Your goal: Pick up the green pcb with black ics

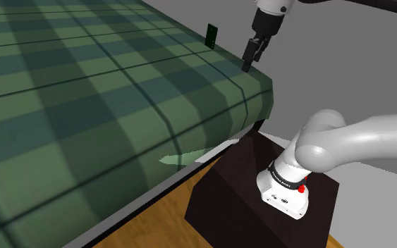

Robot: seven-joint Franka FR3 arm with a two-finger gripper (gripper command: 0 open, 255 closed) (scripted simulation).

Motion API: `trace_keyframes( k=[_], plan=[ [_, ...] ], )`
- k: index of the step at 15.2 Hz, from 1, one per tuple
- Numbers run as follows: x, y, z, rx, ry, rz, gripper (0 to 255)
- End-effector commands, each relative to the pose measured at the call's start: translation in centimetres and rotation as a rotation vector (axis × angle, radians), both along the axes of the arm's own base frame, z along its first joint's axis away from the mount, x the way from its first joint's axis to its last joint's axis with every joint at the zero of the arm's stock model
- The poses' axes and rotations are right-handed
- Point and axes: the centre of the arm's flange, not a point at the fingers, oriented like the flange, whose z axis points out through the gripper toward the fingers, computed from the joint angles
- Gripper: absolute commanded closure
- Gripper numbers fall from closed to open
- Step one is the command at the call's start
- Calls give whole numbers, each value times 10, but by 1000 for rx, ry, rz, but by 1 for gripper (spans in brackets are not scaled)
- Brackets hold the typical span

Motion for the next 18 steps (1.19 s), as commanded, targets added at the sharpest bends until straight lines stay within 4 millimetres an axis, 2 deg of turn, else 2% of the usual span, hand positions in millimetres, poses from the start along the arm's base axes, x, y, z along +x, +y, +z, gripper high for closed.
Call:
trace_keyframes(
  k=[1,9,18],
  plan=[
    [0,0,0,0,0,0,0],
    [89,-46,-1,5,-41,-93,0],
    [184,-108,2,10,-87,-197,0]
  ],
)
